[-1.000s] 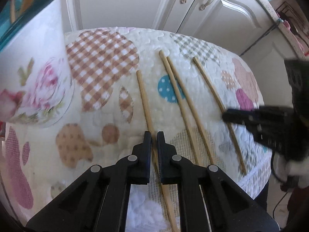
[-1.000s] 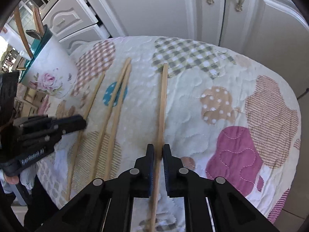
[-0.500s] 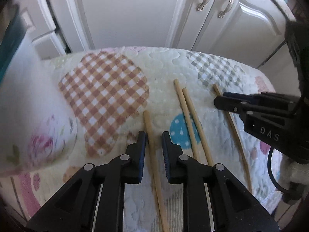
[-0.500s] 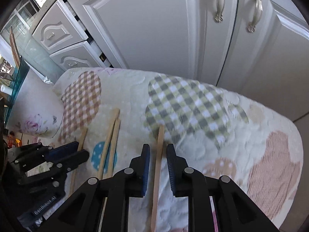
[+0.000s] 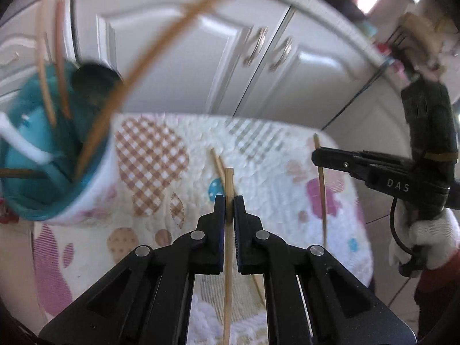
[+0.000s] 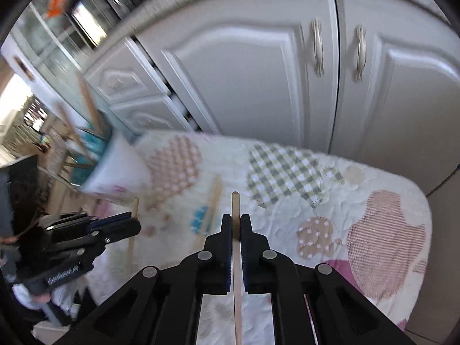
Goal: Organize utensils
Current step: 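Lift both held chopsticks and carry them over the holder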
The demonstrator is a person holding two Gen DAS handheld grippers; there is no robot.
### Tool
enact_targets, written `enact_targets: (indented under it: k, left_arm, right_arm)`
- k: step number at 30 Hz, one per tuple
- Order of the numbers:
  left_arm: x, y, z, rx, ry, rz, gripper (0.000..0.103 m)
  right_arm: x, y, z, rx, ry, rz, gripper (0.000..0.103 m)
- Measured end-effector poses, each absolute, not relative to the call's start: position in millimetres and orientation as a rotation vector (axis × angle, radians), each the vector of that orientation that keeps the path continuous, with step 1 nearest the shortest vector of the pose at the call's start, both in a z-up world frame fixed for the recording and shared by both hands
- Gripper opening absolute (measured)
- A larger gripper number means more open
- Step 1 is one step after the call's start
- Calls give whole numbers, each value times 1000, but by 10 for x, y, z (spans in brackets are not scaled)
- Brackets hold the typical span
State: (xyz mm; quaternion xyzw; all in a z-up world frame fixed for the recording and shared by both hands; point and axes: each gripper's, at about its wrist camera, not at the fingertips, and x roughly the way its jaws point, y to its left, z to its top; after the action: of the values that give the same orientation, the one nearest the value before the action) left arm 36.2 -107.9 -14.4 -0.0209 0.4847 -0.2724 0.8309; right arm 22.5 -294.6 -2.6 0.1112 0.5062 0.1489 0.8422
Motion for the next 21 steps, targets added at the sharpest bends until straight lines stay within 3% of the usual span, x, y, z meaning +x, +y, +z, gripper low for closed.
enact_targets:
  k: [13, 21]
  left_arm:
    - [-132, -416, 766, -83, 871, -595, 4]
    - [-116, 94, 1650, -95, 701, -529, 4]
  right_arm:
    - [-283, -2598, 1060, 199, 859, 417, 5]
    - [-191, -2177, 1674, 196, 732, 521, 5]
